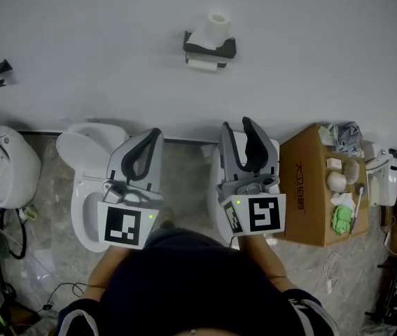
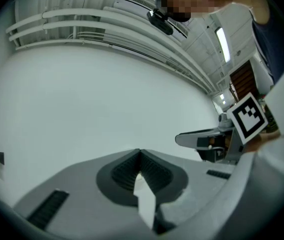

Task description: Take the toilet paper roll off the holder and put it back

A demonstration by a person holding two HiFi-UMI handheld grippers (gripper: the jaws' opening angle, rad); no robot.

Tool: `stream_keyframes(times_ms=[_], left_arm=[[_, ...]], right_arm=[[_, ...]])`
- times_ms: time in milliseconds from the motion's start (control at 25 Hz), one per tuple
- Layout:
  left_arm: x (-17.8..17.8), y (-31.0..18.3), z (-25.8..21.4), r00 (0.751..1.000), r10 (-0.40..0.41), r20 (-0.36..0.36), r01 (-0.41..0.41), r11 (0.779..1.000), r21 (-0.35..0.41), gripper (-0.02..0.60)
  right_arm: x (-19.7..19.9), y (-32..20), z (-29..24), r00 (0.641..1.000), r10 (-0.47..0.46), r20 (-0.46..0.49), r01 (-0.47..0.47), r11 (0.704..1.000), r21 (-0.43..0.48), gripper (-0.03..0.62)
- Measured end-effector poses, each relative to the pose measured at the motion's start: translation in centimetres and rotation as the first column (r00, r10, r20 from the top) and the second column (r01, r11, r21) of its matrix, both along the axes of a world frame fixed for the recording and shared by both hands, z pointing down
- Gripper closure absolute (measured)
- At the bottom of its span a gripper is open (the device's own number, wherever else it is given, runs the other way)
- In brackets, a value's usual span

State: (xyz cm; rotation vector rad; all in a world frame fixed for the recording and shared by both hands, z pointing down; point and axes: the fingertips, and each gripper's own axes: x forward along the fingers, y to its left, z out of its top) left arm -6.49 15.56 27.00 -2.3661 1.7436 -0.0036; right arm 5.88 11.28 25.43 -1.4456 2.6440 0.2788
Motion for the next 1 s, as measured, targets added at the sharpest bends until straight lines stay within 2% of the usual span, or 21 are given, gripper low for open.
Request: stream_keyframes(times_ms=[400,560,1000], left_arm=[[-2.9,-4.6,0.7,0.994,0.109,0.007,-0.108,0.994,-0.012,0.583],[-3.3,-5.3,1.1,0.99,0.142,-0.014,-0.142,0.99,-0.017,0.583],[-3.8,-7.0,2.1,0.982,0.179,-0.052,-0.181,0.983,-0.036,0.583]], right_arm=[[-1.8,-2.8,1.1,0.992,0.128,-0.004,-0.129,0.991,-0.023,0.437],[-1.7,-2.7,1.6,0.985,0.171,-0.012,-0.172,0.985,-0.035,0.437],[-2.3,-3.9,2.2,0.979,0.203,-0.032,-0.205,0.977,-0.057,0.437]])
